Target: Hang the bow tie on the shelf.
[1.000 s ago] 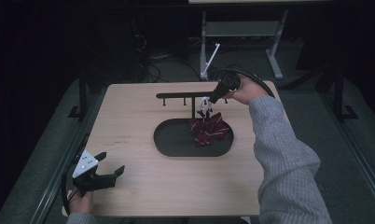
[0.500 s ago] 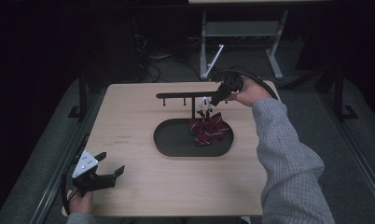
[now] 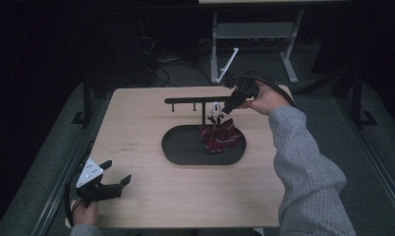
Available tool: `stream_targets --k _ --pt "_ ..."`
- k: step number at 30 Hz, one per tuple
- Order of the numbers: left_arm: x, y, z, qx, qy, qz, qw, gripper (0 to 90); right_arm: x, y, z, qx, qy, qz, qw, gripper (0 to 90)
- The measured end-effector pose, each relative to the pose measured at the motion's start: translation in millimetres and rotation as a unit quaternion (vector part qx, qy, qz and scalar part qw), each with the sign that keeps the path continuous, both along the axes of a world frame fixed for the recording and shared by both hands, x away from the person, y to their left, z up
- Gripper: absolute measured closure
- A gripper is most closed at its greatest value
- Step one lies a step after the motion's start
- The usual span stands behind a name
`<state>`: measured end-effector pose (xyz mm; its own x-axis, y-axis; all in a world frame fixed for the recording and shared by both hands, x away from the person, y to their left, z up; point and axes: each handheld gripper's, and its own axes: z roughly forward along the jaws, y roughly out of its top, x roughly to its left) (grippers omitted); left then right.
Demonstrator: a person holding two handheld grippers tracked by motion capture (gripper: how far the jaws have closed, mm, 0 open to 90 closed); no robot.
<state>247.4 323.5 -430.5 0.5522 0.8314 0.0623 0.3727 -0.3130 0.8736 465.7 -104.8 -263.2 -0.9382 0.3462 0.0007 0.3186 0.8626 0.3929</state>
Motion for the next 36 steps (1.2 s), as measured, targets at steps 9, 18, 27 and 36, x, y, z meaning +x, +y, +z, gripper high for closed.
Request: stream_targets --k 9,18,27,36 --pt "-0.7 -1.1 0.1 -0.003 0.002 0.001 1.0000 13.1 -6.5 -3.1 -1.2 0.005 0.002 -0.001 1.0000 62.8" --pt "-0.7 -1.3 0.2 0.001 0.003 0.000 1.0000 13.1 -16.5 -12.4 -9.7 0.014 0.006 -0.007 0.9999 58.2" --pt "-0.6 -1.8 0.3 0.004 0.002 -0.003 1.0000 13.1 -26.3 -19.1 -14.5 0.015 0.001 -0.012 0.9998 53.6" --pt "-0.8 -1.8 0.4 0.005 0.003 -0.003 1.0000 13.1 -32.4 -25.6 -25.0 0.018 0.007 -0.018 0.9997 51.6"
